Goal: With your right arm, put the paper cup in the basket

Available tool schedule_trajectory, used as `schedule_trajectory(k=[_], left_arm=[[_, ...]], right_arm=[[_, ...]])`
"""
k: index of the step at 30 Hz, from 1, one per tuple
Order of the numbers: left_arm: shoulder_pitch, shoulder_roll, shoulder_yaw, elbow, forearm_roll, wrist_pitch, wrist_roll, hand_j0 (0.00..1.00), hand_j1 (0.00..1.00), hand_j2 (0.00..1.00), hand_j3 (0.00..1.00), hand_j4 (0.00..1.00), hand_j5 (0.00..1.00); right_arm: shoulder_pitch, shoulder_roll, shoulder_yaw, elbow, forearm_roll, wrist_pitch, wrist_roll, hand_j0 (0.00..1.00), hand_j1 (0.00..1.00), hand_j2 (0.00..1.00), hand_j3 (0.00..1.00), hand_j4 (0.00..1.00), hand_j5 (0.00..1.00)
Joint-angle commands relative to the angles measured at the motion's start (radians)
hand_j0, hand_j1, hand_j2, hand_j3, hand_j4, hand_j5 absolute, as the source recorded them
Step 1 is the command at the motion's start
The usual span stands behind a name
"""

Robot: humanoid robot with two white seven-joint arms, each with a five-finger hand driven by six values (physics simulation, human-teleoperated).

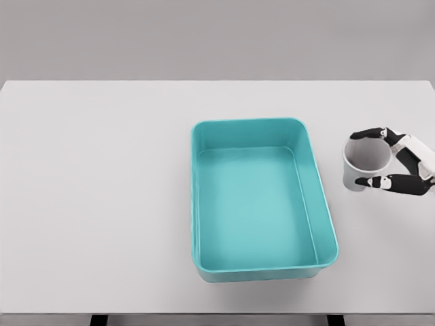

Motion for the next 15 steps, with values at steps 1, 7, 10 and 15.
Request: schedule_trajectory(k=[1, 7, 10, 15], left_arm=[[0.0, 0.0, -0.001, 0.0, 0.0, 0.0, 0.0, 1.0, 1.0, 1.0, 1.0, 1.0, 1.0], [0.0, 0.0, 0.001, 0.0, 0.0, 0.0, 0.0, 1.0, 1.0, 1.0, 1.0, 1.0, 1.0], [0.0, 0.0, 0.001, 0.0, 0.0, 0.0, 0.0, 1.0, 1.0, 1.0, 1.0, 1.0, 1.0], [0.0, 0.0, -0.001, 0.0, 0.0, 0.0, 0.0, 1.0, 1.0, 1.0, 1.0, 1.0, 1.0]], right_arm=[[-0.005, 0.017, 0.017, -0.005, -0.004, 0.001, 0.0, 0.7, 0.7, 0.7, 0.7, 0.7, 0.7], [-0.066, 0.048, 0.062, -0.005, -0.002, 0.001, 0.0, 0.7, 0.7, 0.7, 0.7, 0.7, 0.7], [-0.121, 0.069, 0.103, -0.005, -0.002, 0.001, 0.0, 0.7, 0.7, 0.7, 0.7, 0.7, 0.7], [-0.173, 0.086, 0.129, -0.007, 0.001, 0.001, 0.0, 0.7, 0.7, 0.7, 0.7, 0.7, 0.7]])
